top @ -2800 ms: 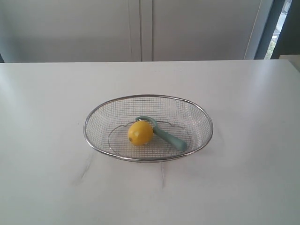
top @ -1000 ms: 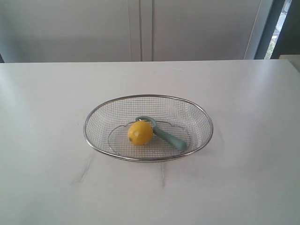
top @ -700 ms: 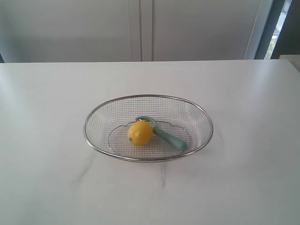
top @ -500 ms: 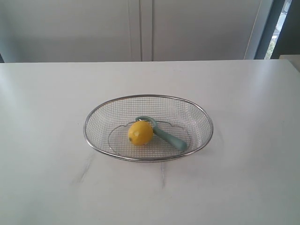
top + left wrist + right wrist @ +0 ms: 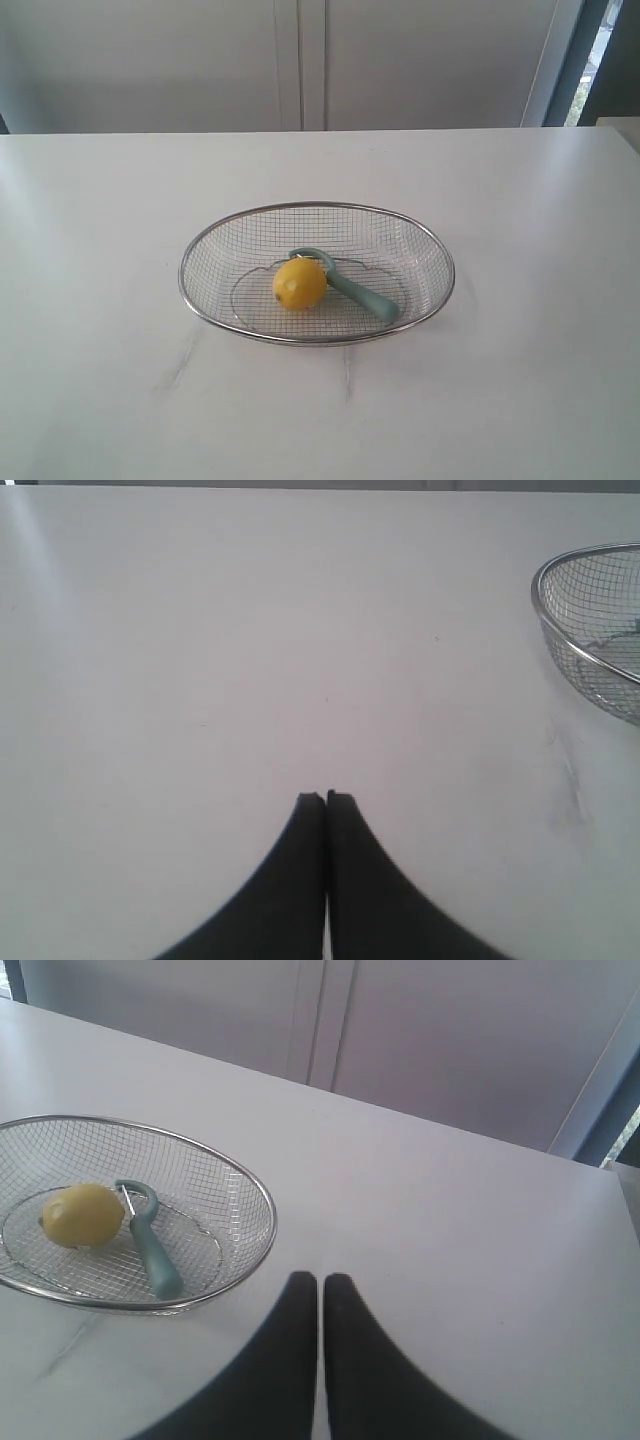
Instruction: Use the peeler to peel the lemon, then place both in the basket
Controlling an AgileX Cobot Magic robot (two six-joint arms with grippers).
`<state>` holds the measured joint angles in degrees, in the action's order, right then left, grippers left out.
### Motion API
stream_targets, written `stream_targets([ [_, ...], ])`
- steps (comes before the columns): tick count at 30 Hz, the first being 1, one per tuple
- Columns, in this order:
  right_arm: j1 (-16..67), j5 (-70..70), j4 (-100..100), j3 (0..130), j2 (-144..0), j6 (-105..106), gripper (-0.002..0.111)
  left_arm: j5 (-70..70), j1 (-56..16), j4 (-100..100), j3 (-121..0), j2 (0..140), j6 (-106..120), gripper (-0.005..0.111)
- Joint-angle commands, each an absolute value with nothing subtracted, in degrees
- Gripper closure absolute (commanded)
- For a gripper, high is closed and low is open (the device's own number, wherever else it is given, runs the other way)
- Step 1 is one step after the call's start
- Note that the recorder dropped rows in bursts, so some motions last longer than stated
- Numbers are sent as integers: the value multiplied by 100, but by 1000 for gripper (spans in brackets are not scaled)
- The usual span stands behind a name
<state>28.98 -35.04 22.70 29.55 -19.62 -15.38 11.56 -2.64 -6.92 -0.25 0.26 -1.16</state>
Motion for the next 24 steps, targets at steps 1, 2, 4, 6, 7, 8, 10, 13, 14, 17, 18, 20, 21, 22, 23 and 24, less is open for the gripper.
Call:
stream_targets([
  [1, 2865, -3466, 2284, 2919, -1945, -1555, 105, 1185, -245, -543, 0, 0, -153, 107],
  [2, 2865, -3466, 2284, 2919, -1945, -1555, 105, 1185, -245, -502, 0, 0, -153, 107],
  [4, 2865, -3466, 2284, 2919, -1945, -1555, 105, 1185, -245, -464, 0, 0, -153, 107],
  [6, 2865, -3466, 2284, 2919, -1945, -1555, 105, 1185, -245, -464, 0, 0, -153, 107],
  [7, 2865, -3466, 2284, 2919, -1945, -1555, 105, 1185, -245, -463, 0, 0, -153, 107],
  [8, 2865, -3466, 2284, 2919, -1945, -1555, 105, 1185, -245, -463, 0, 0, -153, 107],
  [10, 2865, -3466, 2284, 2919, -1945, -1555, 105, 1173, -245, -463, 0, 0, -153, 107],
  [13, 2865, -3466, 2284, 2919, -1945, -1555, 105, 1173, -245, -463, 0, 0, -153, 107],
  [14, 2865, -3466, 2284, 2919, -1945, -1555, 105, 1173, -245, -463, 0, 0, -153, 107],
  [17, 2865, -3466, 2284, 2919, -1945, -1555, 105, 1149, -245, -463, 0, 0, -153, 107],
  [18, 2865, -3466, 2284, 2919, -1945, -1555, 105, 1162, -245, -463, 0, 0, -153, 107],
  [20, 2865, -3466, 2284, 2919, -1945, -1555, 105, 1163, -245, -463, 0, 0, -143, 107],
  [21, 2865, -3466, 2284, 2919, -1945, -1555, 105, 1163, -245, -463, 0, 0, -143, 107],
  [22, 2865, -3466, 2284, 2919, -1945, -1555, 105, 1163, -245, -463, 0, 0, -143, 107],
  [23, 2865, -3466, 2284, 2919, -1945, -1555, 105, 1163, -245, -463, 0, 0, -143, 107],
  [24, 2865, -3466, 2284, 2919, -1945, -1555, 105, 1163, -245, -463, 0, 0, -143, 107],
])
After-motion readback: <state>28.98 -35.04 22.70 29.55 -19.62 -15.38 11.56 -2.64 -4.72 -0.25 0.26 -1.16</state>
